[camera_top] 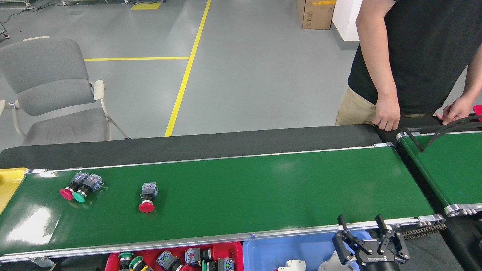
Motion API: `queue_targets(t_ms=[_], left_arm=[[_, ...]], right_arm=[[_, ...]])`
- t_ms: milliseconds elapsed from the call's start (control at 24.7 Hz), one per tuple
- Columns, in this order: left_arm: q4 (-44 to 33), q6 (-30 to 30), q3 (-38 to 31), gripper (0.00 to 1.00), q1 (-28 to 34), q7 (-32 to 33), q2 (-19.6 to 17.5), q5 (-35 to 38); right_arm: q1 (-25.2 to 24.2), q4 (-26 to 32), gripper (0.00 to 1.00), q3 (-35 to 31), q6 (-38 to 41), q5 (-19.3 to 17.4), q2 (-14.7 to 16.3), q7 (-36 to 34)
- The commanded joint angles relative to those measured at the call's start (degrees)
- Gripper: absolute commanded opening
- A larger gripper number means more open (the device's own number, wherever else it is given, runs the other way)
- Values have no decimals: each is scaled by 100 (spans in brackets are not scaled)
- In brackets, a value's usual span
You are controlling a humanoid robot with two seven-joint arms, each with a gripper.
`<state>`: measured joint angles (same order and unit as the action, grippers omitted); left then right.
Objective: Pick switch part from conveyor to tray
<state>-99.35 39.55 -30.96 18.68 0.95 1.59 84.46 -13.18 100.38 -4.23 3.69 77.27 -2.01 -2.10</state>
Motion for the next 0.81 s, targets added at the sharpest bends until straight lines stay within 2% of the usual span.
queue_targets(t_ms=[0, 81, 202, 364, 768], left_arm=[[-67, -273, 240, 100, -207, 63, -28, 97], [82, -685, 521, 100, -523, 90, -45, 501], [522, -976, 635, 100, -1033, 98, -45, 739], [1023, -994, 644, 100, -1472, 195, -115, 748], [2113, -1336, 644, 99, -2237, 186, -669, 748]], right_arm=[[26, 78, 100, -25, 27, -19, -19, -63], [35, 78, 100, -16, 44, -19, -10, -19], [35, 69, 100, -7, 44, -19, -10, -1], [35, 8, 100, 1, 53, -19, 17, -1], [61, -54, 100, 195, 53, -19, 34, 69]])
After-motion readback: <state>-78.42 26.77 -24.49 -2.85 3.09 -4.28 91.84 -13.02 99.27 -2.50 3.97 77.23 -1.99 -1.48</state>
